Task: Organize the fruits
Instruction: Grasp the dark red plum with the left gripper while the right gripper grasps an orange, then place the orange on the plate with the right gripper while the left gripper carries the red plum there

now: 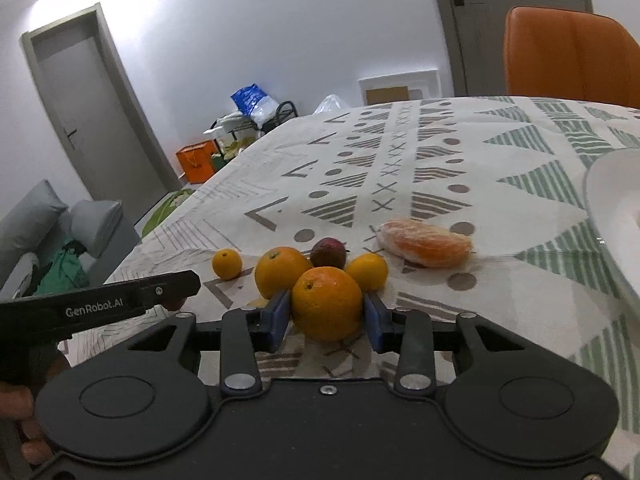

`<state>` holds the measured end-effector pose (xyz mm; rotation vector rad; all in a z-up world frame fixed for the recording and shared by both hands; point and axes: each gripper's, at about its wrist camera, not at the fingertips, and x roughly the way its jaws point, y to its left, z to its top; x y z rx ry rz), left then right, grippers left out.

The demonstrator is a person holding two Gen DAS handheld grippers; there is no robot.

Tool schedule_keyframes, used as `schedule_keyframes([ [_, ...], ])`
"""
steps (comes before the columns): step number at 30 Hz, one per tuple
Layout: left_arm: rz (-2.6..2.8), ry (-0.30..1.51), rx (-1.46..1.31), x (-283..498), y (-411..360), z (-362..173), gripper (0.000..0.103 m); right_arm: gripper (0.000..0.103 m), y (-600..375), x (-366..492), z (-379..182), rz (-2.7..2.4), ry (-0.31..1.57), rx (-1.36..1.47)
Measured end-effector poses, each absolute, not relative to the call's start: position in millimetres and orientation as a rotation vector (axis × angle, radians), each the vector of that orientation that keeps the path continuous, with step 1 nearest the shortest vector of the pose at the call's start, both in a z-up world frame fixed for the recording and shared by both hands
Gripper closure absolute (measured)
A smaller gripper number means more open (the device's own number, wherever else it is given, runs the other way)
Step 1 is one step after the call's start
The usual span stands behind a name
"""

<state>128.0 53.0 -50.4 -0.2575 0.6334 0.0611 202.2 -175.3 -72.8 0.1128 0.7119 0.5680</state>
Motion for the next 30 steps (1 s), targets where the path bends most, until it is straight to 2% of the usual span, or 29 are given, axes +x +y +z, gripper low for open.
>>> schedule_keyframes([
  [30,-0.162,0.621,-0.111,155,-61,-33,0.082,0.066,-292,181,-56,0.374,0.604,0.217],
])
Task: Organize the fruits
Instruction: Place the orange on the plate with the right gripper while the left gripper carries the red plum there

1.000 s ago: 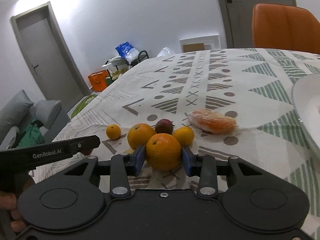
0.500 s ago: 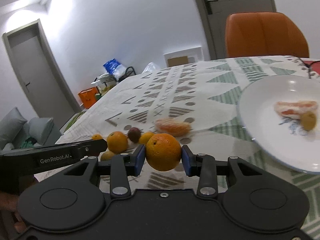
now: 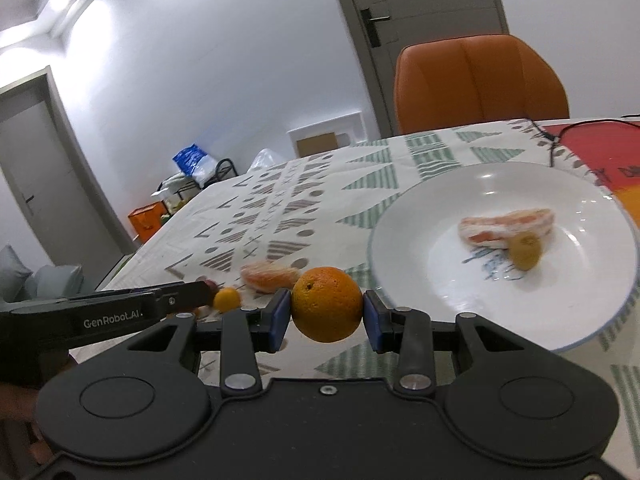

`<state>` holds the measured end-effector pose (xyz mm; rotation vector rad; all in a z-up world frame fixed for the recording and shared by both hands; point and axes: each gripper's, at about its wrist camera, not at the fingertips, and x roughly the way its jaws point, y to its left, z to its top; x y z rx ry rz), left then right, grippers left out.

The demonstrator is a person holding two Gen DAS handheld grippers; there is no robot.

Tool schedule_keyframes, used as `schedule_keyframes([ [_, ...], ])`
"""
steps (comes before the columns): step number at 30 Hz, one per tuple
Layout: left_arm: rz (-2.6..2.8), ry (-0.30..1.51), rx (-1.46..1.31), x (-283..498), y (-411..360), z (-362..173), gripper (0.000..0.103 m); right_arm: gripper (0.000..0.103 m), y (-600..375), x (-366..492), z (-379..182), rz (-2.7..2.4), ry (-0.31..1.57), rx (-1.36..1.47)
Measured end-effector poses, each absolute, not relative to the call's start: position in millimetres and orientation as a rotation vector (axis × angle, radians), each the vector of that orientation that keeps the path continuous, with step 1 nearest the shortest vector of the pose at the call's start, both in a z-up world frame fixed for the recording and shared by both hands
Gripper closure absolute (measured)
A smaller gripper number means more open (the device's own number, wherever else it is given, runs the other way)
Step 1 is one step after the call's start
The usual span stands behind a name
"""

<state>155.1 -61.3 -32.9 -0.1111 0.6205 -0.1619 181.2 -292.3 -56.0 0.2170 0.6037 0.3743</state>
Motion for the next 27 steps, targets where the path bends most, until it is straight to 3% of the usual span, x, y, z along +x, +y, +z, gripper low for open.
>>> schedule_keyframes([
  [23,-0.259,0.605,-0.018,178,-126,-22,0.082,0.066,-358,183,-52,0.254,0.539,0.289],
  [27,-0.284,0.598,-0.005,181,-138,-20,0.082,0.061,-368,182,-54,0.223,0.529,0.301],
])
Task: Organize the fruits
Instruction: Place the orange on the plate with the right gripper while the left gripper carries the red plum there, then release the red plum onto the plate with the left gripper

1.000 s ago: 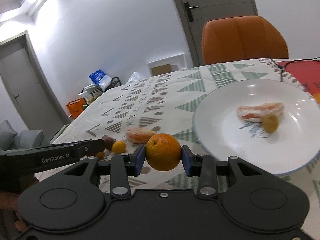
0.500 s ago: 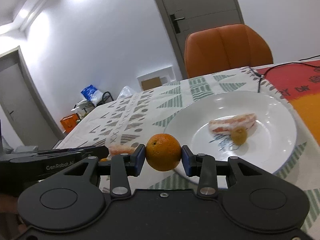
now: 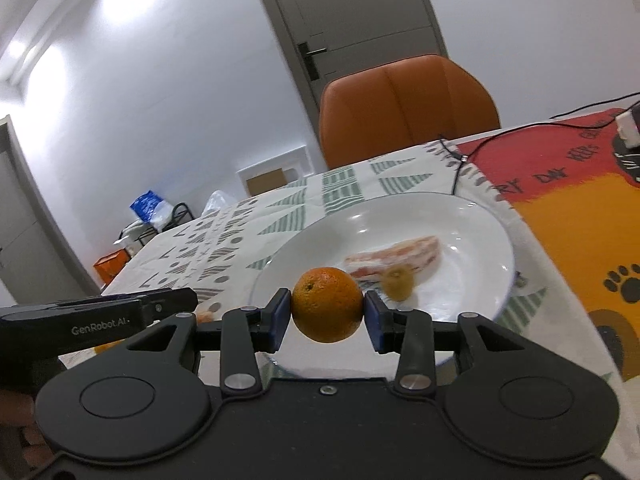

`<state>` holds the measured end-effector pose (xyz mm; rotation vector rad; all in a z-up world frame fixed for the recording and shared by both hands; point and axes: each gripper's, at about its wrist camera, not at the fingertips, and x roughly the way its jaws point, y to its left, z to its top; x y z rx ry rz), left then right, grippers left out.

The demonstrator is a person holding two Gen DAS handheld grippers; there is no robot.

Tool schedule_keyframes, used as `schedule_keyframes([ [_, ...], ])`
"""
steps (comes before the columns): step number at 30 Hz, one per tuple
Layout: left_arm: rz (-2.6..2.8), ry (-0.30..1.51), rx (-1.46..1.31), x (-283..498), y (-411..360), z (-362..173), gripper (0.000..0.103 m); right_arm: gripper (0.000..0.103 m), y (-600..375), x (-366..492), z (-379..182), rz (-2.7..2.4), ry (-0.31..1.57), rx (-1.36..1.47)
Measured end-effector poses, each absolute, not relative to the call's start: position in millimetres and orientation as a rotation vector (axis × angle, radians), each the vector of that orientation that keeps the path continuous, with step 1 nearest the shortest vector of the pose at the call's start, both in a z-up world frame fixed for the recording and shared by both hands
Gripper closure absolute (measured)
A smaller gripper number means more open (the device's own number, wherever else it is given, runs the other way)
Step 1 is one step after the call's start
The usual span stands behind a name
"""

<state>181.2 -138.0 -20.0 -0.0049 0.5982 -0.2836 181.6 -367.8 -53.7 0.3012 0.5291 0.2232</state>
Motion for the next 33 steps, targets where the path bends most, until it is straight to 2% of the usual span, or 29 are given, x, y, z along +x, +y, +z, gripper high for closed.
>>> schedule_keyframes([
  [22,-0.412,0.566,0.032,195,-194,-11,0.081,0.056,-396,159,-51,0.125,0.501,0.301],
  [27,-0.399,0.576,0.040,194,-192,-10,0.075,0.054,-394,161,-51,0.118,0.499,0.303],
  [30,-0.366,0.579,0.032,192,-181,-9,0.062,0.050,-390,162,-51,0.126,0.497,0.300],
  [32,-0.342,0.574,0.024,191,-173,-8,0.049,0.047,-387,162,-51,0.136,0.493,0.295],
  [33,-0.326,0.570,0.020,190,-169,-7,0.046,0.045,-384,162,-51,0.141,0.491,0.293],
])
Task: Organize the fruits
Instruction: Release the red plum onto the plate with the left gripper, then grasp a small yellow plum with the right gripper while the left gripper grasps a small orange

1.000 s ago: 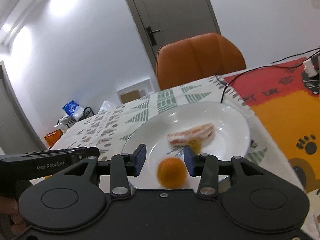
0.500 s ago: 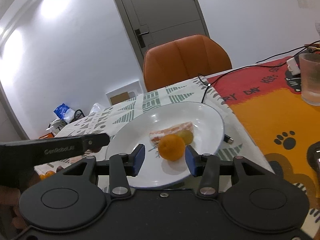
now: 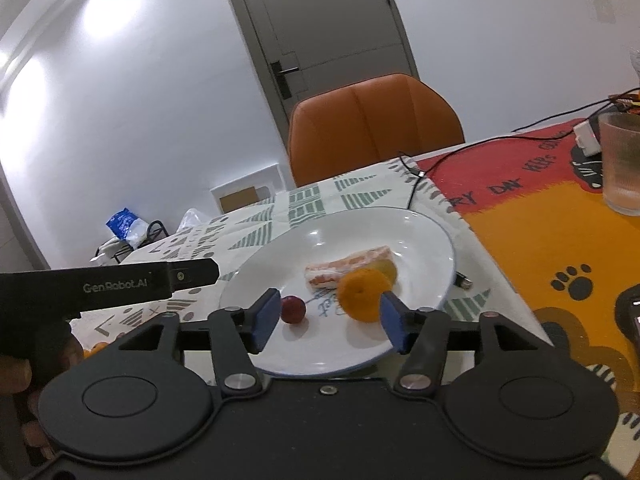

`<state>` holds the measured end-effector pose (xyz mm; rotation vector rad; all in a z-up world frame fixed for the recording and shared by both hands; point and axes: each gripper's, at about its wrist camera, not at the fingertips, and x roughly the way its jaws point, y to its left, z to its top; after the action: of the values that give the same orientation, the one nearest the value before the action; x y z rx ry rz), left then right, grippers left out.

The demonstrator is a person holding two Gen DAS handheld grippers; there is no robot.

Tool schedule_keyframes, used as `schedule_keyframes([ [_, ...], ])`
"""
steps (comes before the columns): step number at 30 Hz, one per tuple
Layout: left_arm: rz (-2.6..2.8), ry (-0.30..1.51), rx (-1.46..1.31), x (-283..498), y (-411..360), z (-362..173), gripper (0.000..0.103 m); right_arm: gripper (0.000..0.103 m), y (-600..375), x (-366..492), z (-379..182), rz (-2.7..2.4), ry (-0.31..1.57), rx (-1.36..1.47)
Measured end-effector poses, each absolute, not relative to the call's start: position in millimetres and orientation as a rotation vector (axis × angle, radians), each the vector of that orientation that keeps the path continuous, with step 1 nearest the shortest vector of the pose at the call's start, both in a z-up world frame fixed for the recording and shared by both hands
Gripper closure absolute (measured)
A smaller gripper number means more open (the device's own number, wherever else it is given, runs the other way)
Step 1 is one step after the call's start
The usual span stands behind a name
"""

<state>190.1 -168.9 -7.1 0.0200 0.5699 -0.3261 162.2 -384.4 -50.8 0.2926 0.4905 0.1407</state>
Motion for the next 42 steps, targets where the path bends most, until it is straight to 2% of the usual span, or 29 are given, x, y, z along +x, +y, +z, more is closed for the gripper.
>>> schedule_keyframes([
  [2,-0.290,0.559,0.023,189,-162,-6,0.032,0.041,-381,163,-50,0.147,0.486,0.290],
  [4,-0.250,0.541,0.032,186,-154,-5,0.022,0.034,-378,163,-49,0.149,0.483,0.289],
  [8,-0.207,0.546,0.014,184,-137,-4,0.018,0.019,-369,163,-47,0.152,0.474,0.283],
  [10,-0.191,0.556,0.003,184,-129,-4,0.017,0.006,-366,163,-46,0.158,0.466,0.286],
  [12,-0.175,0.556,0.000,182,-121,-5,0.015,0.000,-362,162,-45,0.158,0.452,0.291],
  [20,-0.113,0.574,-0.041,171,-92,-7,0.011,0.000,-347,167,-45,0.168,0.456,0.300],
  [42,0.060,0.548,-0.136,141,4,-4,0.010,0.000,-275,173,-39,0.317,0.471,0.240],
])
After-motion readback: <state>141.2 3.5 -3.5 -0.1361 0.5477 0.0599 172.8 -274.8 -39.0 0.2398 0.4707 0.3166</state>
